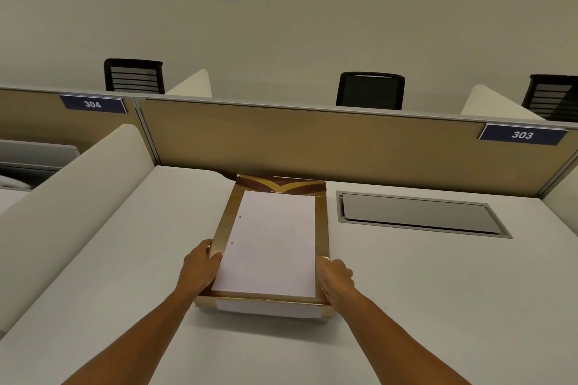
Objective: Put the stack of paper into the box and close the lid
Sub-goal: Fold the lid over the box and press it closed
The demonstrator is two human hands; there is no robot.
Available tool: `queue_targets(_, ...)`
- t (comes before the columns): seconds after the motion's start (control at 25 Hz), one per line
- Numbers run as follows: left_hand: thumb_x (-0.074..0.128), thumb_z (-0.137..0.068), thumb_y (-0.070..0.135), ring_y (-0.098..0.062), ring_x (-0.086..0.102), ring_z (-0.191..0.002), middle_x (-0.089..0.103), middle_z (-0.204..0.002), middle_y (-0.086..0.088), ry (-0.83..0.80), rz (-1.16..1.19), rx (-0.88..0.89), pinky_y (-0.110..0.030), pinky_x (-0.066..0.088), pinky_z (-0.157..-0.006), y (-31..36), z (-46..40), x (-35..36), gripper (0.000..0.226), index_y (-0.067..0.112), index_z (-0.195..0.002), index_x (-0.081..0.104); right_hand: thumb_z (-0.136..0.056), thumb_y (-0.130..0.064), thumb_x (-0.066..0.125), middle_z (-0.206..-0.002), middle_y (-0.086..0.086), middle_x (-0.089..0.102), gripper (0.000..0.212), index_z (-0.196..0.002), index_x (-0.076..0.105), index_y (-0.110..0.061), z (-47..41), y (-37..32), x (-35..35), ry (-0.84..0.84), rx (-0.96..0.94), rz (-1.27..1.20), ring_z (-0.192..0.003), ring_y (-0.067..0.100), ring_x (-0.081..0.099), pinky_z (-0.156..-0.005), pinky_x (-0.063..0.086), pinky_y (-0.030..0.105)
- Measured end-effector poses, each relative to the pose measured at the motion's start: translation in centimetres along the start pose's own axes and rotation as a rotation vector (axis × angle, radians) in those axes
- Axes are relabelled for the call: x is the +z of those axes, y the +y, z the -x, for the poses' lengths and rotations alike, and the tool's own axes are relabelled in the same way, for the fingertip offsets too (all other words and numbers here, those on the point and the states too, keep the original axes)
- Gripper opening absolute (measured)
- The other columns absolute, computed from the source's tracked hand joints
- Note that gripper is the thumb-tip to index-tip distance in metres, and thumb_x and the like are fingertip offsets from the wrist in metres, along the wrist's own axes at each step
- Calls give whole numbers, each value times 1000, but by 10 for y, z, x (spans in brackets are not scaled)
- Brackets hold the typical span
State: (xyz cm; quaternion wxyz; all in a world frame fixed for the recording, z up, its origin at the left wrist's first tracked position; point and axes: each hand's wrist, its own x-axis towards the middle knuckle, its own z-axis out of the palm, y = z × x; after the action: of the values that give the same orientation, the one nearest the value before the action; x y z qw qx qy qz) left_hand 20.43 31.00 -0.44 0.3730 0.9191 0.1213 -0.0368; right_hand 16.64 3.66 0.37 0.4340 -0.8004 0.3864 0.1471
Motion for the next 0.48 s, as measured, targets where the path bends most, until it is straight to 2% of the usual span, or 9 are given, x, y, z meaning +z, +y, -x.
queue_targets(0.16,57,-94,37,-34,57,-120,56,-138,-13,-25,-70,25,-49,45,-102,6,-14,-1,50,14,-137,47,-96,-48,50,-138,12,46,58,-141,44,-12,-1,-7,1,67,-100,67,-122,28,52,-104,49,40)
queue_targets(0.28,56,-91,46,-32,46,-132,42,-149,-10,-85,-94,110,-48,39,-108,22,-29,5,61,18,-142,37,-94,-55,51,-160,10,28,75,-155,24,-20,-7,-20,0,168,-390,258,-144,32,36,-113,39,45)
queue_targets(0.4,47,-90,59,-30,21,-148,20,-162,-6,-95,-297,285,-48,20,-118,35,-46,20,75,22,-151,23,-94,-61,42,-169,4,9,83,-159,10,-23,-22,-33,9,158,-619,458,-154,31,15,-122,20,47)
queue_targets(0.48,27,-86,73,-29,7,-151,8,-164,-6,-68,-486,389,-48,7,-121,39,-56,27,85,22,-153,16,-94,-67,30,-169,3,-3,85,-160,2,-22,-33,-39,16,138,-683,609,-156,30,1,-125,8,46)
